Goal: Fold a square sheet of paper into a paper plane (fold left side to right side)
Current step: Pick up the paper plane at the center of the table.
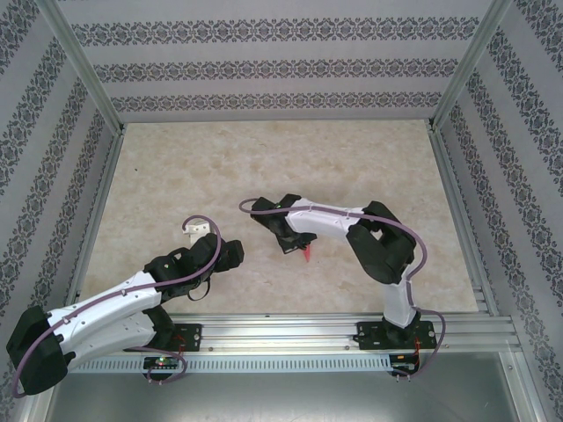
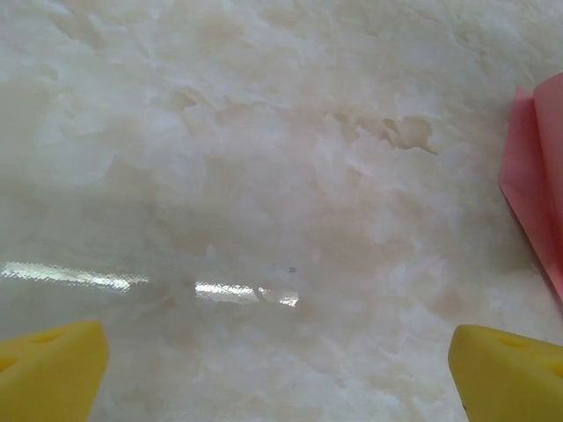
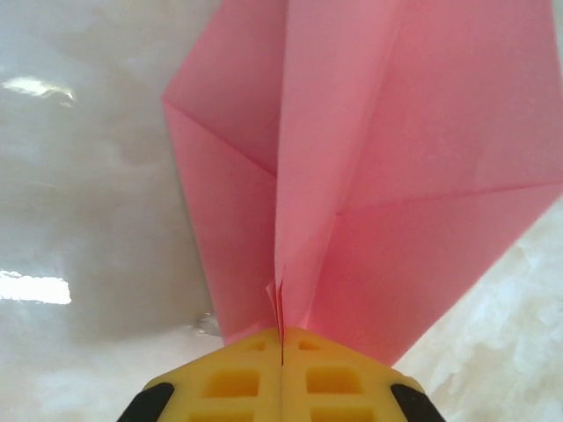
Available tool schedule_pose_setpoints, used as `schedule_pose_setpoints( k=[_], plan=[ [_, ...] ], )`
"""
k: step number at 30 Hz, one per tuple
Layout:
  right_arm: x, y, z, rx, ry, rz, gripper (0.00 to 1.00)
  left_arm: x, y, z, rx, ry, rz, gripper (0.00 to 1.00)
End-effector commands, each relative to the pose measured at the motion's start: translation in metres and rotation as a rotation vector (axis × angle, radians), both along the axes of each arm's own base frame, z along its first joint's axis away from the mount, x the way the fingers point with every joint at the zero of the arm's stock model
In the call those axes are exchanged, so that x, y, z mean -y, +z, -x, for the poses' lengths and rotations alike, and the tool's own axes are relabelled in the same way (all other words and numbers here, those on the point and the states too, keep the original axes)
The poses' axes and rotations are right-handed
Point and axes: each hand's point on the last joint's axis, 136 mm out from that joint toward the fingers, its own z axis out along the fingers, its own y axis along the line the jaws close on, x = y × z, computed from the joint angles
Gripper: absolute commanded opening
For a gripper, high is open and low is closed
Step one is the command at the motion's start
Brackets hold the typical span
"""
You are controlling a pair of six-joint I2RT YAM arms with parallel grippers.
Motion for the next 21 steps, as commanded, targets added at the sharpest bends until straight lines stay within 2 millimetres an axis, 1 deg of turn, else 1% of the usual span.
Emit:
schedule_pose_setpoints(
  k=[1,4,6,8,13,15,21],
  plan=[
    [0.001,0.018,-0.007,0.049,-0.014,-0.107,0.02,-0.005,0.008,-0.003,0.013,0.029,-0.004,1.00],
    [0.000,0.028,-0.010,0.061,-0.032,-0.272,0.02,-0.004,0.009,-0.004,0.014,0.031,-0.002,1.00],
    [0.004,0.028,-0.012,0.055,-0.053,-0.370,0.03,-0.002,0.011,-0.005,0.015,0.028,-0.001,1.00],
    [0.009,0.024,-0.013,0.043,-0.068,-0.406,0.03,-0.001,0.010,-0.006,0.011,0.026,-0.003,1.00],
    [0.027,0.003,-0.012,0.006,-0.098,-0.376,0.06,0.001,0.009,-0.006,-0.002,0.022,-0.007,1.00],
    [0.030,-0.004,-0.010,-0.011,-0.105,-0.370,0.10,0.002,0.010,-0.007,-0.005,0.021,-0.007,1.00],
    [0.035,-0.014,-0.006,-0.051,-0.130,-0.356,0.17,0.003,0.009,-0.007,-0.009,0.024,-0.010,1.00]
  ],
)
